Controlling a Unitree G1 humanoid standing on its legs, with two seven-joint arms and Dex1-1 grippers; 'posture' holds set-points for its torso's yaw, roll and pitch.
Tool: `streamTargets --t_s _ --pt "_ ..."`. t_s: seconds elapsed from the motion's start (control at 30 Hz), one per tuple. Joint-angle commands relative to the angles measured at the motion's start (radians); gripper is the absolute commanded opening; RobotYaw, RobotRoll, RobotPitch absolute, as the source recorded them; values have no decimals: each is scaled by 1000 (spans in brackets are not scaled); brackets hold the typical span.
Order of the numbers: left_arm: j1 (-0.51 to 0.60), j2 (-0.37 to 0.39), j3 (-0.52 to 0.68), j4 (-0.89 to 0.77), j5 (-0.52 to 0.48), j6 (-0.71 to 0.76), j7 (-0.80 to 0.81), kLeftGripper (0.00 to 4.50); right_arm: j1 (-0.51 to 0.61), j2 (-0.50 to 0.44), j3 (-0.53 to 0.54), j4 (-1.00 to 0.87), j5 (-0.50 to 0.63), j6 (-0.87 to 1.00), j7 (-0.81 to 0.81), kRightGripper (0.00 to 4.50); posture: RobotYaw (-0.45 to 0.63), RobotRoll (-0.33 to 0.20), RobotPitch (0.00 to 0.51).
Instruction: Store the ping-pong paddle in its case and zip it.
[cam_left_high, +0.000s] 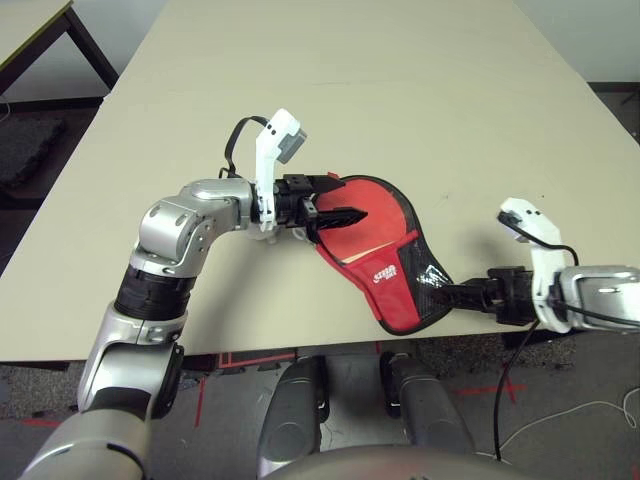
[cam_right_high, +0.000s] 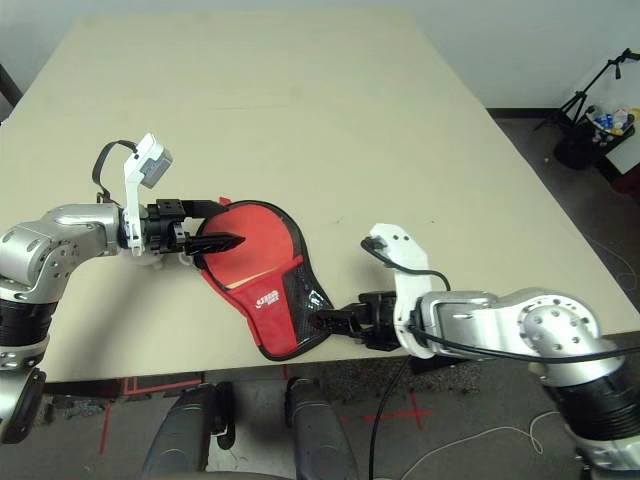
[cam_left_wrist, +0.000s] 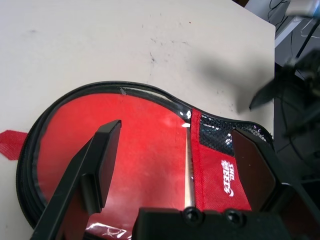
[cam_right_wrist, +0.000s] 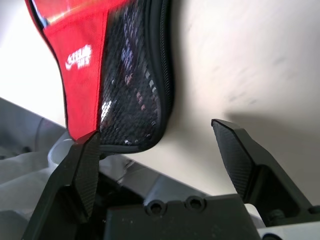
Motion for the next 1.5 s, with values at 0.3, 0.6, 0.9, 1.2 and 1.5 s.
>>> streamTargets --t_s 0.3,0.6,0.9,1.2,1.5 --pt "-102 105 -27 164 135 -173 -88 4500 -312 256 272 -32 -768 -45 500 4466 -8 0 162" --pt "-135 297 -48 219 238 -244 -237 4500 -423 376 437 79 -1172 -141 817 4466 36 0 163" --pt "-130 436 -72 257 314 -277 -374 4500 -434 483 516 185 -1390 -184 997 4466 75 0 161" --pt "-61 470 -107 255 403 -311 -398 4500 -412 543 515 266 -1534 -227 1076 4466 92 0 154" --pt "-33 457 -151 306 472 -387 -428 4500 -400 573 482 297 -1597 -234 1108 4466 75 0 154"
